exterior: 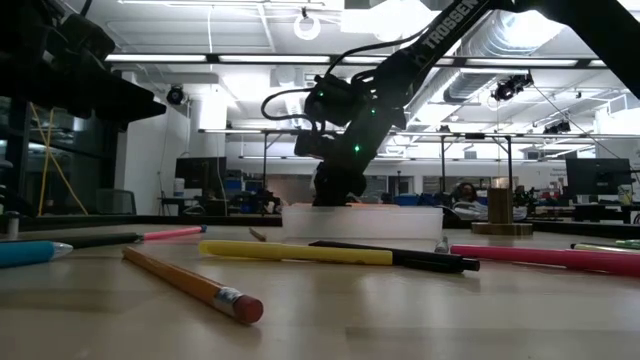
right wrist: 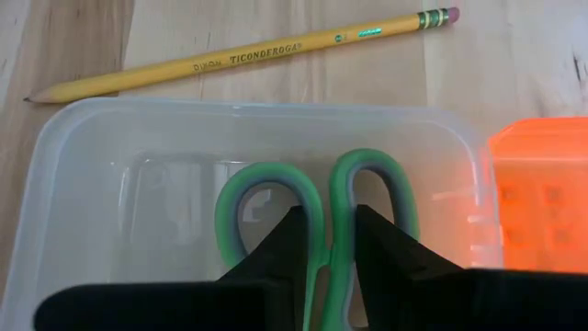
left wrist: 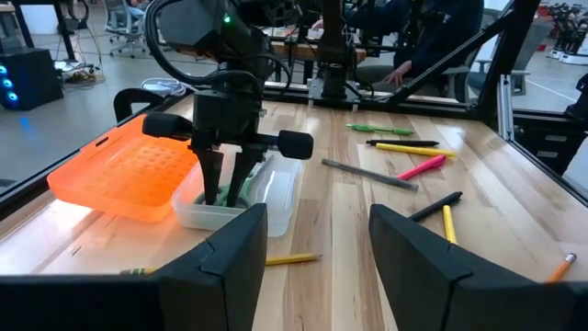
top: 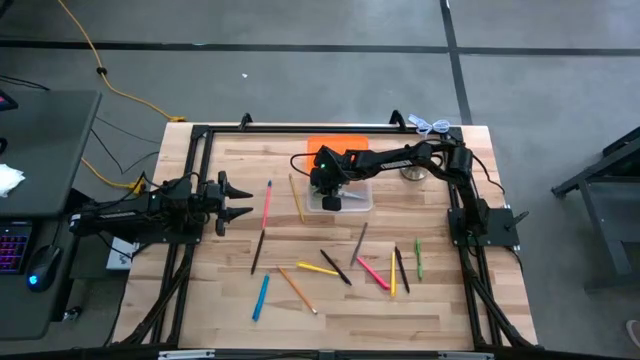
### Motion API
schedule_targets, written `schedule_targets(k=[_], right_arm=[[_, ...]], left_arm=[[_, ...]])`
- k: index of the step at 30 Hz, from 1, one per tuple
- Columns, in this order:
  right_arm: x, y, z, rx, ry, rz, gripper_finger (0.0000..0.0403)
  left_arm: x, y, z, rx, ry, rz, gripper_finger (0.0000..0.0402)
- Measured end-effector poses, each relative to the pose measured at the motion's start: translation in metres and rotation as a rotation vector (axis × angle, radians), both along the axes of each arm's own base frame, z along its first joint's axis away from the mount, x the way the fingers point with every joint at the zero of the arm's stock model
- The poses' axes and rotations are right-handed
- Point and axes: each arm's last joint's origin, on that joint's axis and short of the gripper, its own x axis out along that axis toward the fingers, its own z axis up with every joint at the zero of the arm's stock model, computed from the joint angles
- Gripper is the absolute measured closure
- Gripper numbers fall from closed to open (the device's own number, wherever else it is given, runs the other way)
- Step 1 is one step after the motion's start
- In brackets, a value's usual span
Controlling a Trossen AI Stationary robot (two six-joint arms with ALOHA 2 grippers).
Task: Pick & place school supplies into a supply box
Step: Put the green scissors into the supply box, then put the green pen into the supply box
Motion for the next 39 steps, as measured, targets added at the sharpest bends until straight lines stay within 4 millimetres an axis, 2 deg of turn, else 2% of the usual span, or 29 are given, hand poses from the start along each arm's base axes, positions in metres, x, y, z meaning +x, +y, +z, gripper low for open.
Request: schedule_targets(k=[7,19,33,39], right_arm=[[0.000,0.000,0.000,0.011,-0.003,0.007,0.0342],[0.000,0.000,0.000,0.024,-0.001,-0.038,0.0282],[-0.002,0.000,0.000,0.032,0.018,-0.046,0.0279],[-0.003,0.001,0.016,0.018,-0.020,-0.044,0.0279]], left_arm=[[0.000,0.000,0.000,0.000,0.000,0.000,0.0179],[0.000,0.000,0.000,0.000,0.000,0.000,0.0179],[0.000,0.000,0.000,0.000,0.000,0.000,0.0179],[0.000,0.000,0.000,0.000,0.001,0.000,0.0179]])
